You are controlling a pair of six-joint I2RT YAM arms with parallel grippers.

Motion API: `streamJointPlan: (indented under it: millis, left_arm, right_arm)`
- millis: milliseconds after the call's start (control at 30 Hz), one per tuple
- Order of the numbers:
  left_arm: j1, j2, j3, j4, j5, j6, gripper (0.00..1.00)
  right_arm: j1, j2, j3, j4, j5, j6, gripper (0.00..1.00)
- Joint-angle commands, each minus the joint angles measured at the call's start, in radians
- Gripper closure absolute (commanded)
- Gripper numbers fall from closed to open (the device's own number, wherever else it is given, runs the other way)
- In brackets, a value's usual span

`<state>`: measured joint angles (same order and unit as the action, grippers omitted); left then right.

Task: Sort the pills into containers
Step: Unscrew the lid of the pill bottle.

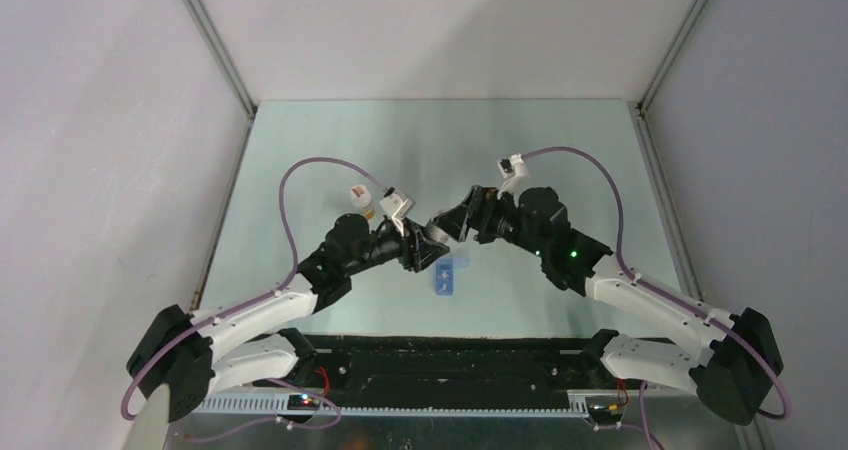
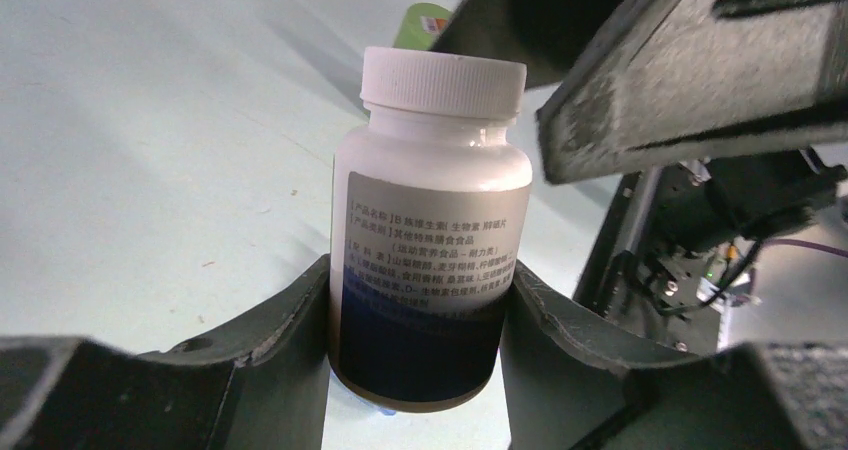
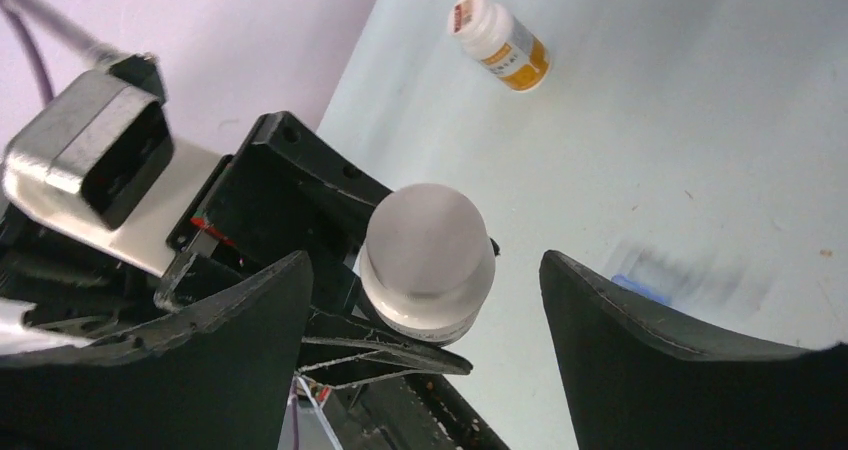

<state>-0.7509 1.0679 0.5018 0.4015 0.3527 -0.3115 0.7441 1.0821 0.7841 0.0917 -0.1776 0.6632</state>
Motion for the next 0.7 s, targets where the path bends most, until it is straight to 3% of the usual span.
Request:
streamJointPlan:
  millis: [0,167,300,500,567,600,667]
  left_arm:
    - [-0.037,-0.045,0.039,-0.01,-0.162,0.071,1.0]
    - [-0.046,-0.058,0.026,0.005,-0.18,0.051,1.0]
    - [-0.055,-0.061,0.019,0.016,-0.169,0.045,1.0]
    - [-0.058,-0.05,0.022,0.023,-0.164,0.032,1.0]
    - [-0.059,-0.05,0.024,0.024,-0.164,0.03,1.0]
    - [-0.058,-0.051,0.025,0.023,-0.166,0.028,1.0]
    - [-0.059,-0.053,0.03,0.015,-0.171,0.017,1.0]
  right_arm:
    - [0.069,-0.021,0.046,-0.034,0.301,0.145,0.17]
    - [0.084,-0.029,0.018,0.028,0.292,0.221,0.42]
    - [0.084,-0.025,0.005,0.058,0.273,0.225,0.46]
    - [0.081,0.005,0.006,0.09,0.224,0.224,0.42]
    - [0.076,0.014,0.007,0.102,0.196,0.222,0.5]
    - [0.066,0.018,0.009,0.107,0.168,0.211,0.59]
    - [0.046,0.019,0.015,0.111,0.072,0.187,0.7]
